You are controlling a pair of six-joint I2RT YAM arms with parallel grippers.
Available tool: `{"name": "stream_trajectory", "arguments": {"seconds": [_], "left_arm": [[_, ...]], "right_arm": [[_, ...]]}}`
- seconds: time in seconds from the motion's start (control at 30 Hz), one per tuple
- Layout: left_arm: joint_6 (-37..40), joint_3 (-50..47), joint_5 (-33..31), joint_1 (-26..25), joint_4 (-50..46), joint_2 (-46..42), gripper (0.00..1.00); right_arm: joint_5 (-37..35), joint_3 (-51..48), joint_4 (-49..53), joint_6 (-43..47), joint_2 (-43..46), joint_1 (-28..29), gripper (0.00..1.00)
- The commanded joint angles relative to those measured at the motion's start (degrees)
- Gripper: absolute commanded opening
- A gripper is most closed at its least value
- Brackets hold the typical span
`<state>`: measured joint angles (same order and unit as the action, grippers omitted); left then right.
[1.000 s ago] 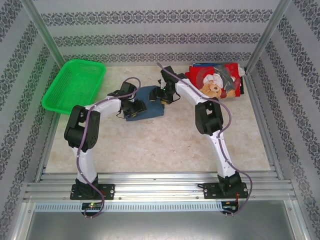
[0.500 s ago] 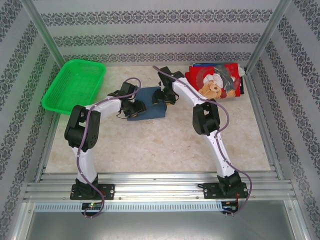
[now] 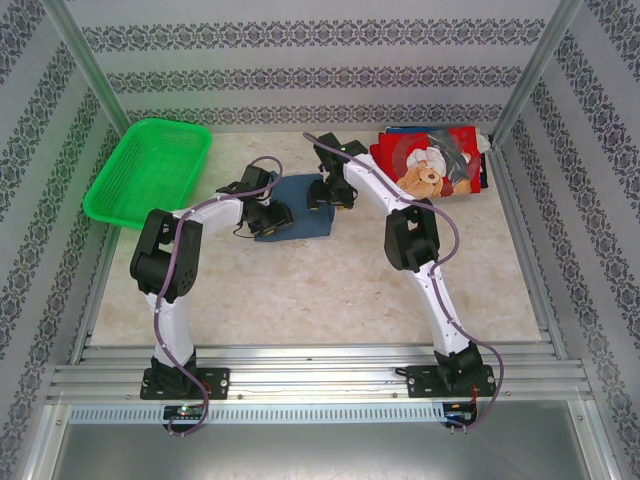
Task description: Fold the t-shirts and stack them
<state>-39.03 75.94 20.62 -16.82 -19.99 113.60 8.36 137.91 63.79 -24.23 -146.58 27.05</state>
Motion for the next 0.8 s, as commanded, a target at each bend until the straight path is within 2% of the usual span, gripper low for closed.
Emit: {"name": "stream_trajectory", "arguments": {"seconds": [0.0,0.23,0.33,0.5,0.77], "left_arm": [[0.97,-1.58,1.13,0.08,1.19,0.23,0.51],[0.73,-2.96,2.44,0.10,2.50,-0.17,0.51],[1.21,-3.17,2.36,0.08,2.16,-0.70,0.51],[1.24,-2.70,3.77,0.12,1.99,-3.63,0.51],[1.83,2.97,4.07,3.40,-5.02,-16.86,0.57]], "right_arm": [[-0.19,1.97,1.60,-1.29,-3.20,1.07,0.72],[0.00,4.39,0.61,-3.10,-6.53,1.87,0.70],[-2.50,8.21,4.99,-2.10,-8.47,2.00,0.66],[-7.62,6.48,6.99,-0.31,-8.19,2.04,0.56],[-11.73,6.09,6.72,0.50,-7.76,1.87,0.13]]}}
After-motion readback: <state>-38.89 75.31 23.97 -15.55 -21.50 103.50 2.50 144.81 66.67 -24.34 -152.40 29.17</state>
